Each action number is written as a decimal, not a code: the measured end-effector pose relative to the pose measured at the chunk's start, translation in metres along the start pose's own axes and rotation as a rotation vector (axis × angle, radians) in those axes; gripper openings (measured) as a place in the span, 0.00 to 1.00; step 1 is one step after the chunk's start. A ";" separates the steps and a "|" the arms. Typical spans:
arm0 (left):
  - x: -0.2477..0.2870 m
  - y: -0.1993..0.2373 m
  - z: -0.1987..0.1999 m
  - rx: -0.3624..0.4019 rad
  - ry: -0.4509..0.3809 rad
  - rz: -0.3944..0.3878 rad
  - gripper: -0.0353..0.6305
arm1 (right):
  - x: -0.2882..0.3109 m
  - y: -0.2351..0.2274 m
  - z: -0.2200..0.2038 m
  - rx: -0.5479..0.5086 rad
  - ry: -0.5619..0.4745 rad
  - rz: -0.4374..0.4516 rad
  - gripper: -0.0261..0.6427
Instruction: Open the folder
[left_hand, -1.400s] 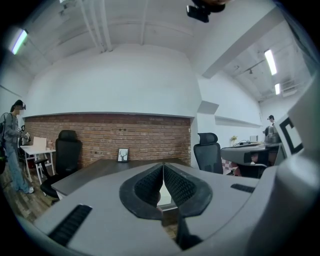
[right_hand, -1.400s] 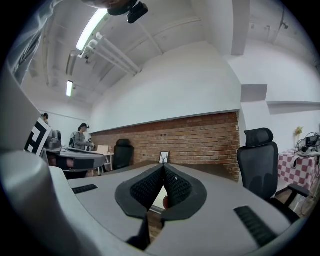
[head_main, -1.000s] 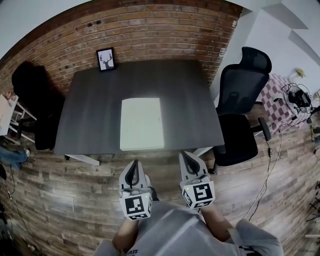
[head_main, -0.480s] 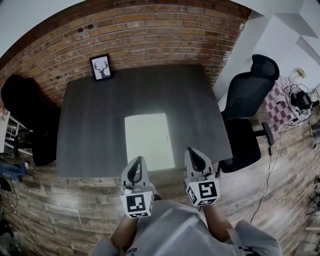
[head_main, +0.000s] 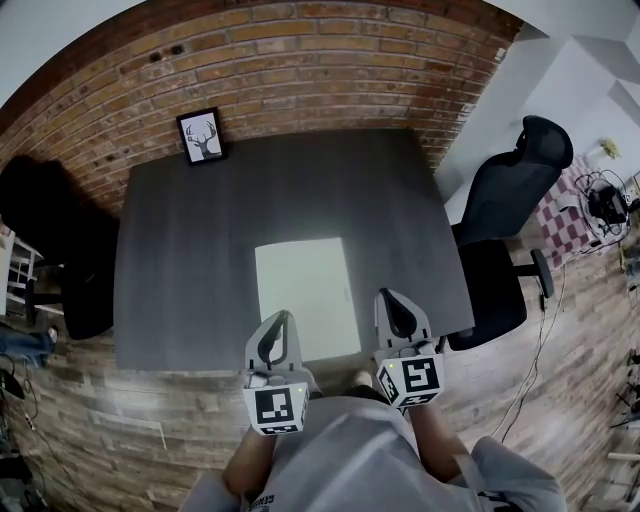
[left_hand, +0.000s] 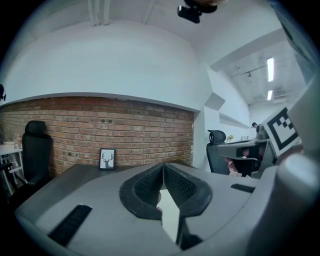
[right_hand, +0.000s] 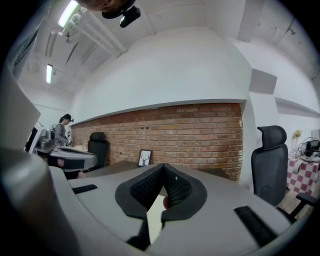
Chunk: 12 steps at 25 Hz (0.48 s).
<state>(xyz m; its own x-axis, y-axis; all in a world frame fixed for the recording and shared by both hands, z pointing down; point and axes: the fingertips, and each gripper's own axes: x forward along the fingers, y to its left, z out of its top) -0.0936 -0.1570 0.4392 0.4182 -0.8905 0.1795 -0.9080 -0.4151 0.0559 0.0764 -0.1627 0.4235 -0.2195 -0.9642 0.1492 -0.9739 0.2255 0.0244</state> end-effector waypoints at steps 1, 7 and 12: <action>0.003 -0.001 0.000 0.001 0.000 0.003 0.06 | 0.002 -0.001 -0.001 0.000 0.001 0.011 0.04; 0.014 -0.008 -0.009 -0.015 0.017 0.067 0.06 | 0.012 -0.011 -0.015 -0.008 0.041 0.089 0.04; 0.016 -0.011 -0.014 0.010 0.038 0.124 0.08 | 0.015 -0.016 -0.025 -0.017 0.050 0.143 0.04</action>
<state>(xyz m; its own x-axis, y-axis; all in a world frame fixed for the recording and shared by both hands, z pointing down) -0.0767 -0.1641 0.4556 0.3012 -0.9274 0.2217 -0.9524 -0.3042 0.0215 0.0896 -0.1773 0.4500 -0.3526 -0.9138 0.2015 -0.9317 0.3629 0.0155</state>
